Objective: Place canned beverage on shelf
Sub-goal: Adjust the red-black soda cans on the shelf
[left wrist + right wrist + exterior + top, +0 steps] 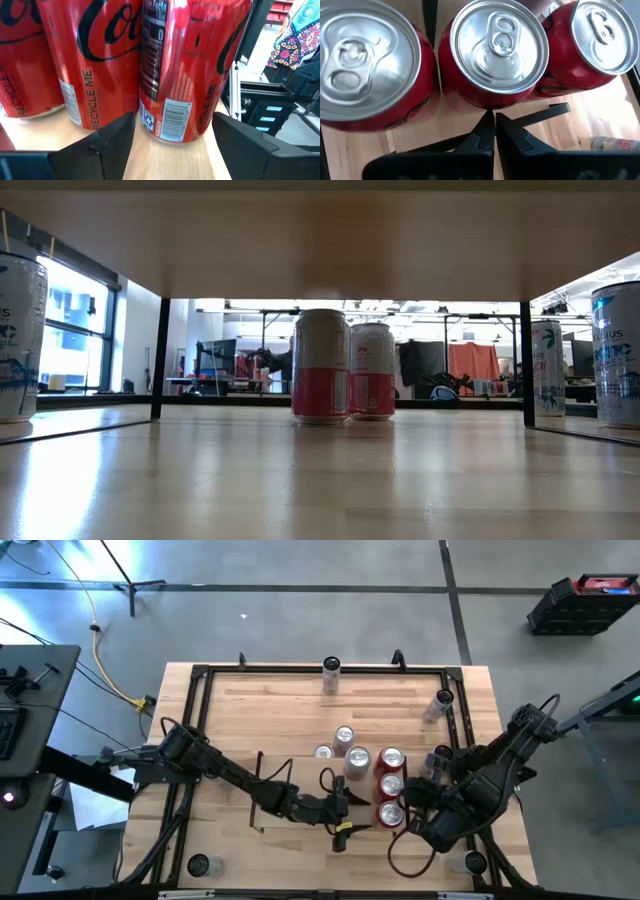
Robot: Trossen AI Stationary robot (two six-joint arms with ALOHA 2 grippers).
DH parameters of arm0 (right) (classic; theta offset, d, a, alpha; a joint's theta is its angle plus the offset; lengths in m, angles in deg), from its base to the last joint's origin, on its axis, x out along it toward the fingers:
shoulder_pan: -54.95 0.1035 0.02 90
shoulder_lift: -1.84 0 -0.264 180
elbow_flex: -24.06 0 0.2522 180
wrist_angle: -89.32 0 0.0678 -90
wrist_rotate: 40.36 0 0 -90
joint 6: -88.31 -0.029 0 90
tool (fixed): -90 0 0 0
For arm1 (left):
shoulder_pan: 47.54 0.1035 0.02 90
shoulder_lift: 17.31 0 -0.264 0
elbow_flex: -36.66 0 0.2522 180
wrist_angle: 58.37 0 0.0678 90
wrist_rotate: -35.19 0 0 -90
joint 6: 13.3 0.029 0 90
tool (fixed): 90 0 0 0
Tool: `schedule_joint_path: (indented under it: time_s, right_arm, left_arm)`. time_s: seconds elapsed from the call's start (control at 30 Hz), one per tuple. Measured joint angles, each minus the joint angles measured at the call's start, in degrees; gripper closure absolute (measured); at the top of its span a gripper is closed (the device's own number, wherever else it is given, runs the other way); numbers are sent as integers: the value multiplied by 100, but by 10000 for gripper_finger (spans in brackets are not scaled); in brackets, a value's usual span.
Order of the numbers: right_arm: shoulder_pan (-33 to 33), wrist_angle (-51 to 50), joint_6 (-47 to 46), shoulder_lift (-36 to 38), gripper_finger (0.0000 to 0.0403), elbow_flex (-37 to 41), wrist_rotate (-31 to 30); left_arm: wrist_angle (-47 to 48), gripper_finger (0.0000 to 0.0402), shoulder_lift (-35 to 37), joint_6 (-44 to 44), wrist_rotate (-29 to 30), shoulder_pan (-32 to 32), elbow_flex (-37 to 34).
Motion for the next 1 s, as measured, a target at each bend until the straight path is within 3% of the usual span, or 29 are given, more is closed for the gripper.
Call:
schedule_joint_path:
  time_s: [0.4,0.67,0.9,1.0]
  right_arm:
    - [-108,108,146,0,403,-3,20]
    - [-19,-14,105,200,403,-10,106]
    - [-54,-304,-150,527,403,28,-486]
    - [-221,-319,3,573,403,83,-532]
  left_arm:
    - [-127,147,7,32,4,74,0]
    - [577,147,398,253,229,74,-3]
    - [1230,147,721,292,964,99,0]
    - [1242,147,637,118,941,178,0]
